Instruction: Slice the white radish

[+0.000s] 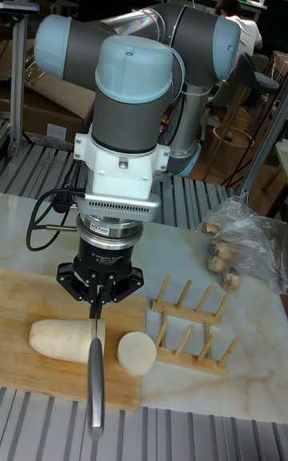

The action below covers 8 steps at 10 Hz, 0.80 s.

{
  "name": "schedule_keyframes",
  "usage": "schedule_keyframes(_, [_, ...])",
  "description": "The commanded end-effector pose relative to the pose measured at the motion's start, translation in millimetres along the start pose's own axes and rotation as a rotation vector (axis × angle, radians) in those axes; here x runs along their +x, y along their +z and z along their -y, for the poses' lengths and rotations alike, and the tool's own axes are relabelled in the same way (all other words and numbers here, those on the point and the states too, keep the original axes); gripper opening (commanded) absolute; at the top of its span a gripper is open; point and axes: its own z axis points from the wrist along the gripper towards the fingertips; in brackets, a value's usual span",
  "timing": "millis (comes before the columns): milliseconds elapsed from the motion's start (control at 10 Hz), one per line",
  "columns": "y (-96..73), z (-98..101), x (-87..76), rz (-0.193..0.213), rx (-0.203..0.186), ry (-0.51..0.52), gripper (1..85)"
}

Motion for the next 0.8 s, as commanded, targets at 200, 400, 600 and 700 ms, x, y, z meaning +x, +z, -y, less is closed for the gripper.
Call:
schedule_keyframes(200, [1.5, -4.1, -1.0, -0.007, -0.013, 0.012, 1.3])
schedule_keyframes(400, [2.0, -3.8, -0.7, -0.008, -0.011, 0.015, 1.3])
schedule_keyframes(600, [3.0, -3.9, -0.9, -0.008, -0.013, 0.015, 1.3])
schedule_keyframes(700, [3.4, -4.1, -1.4, -0.007, -0.014, 0.015, 1.3])
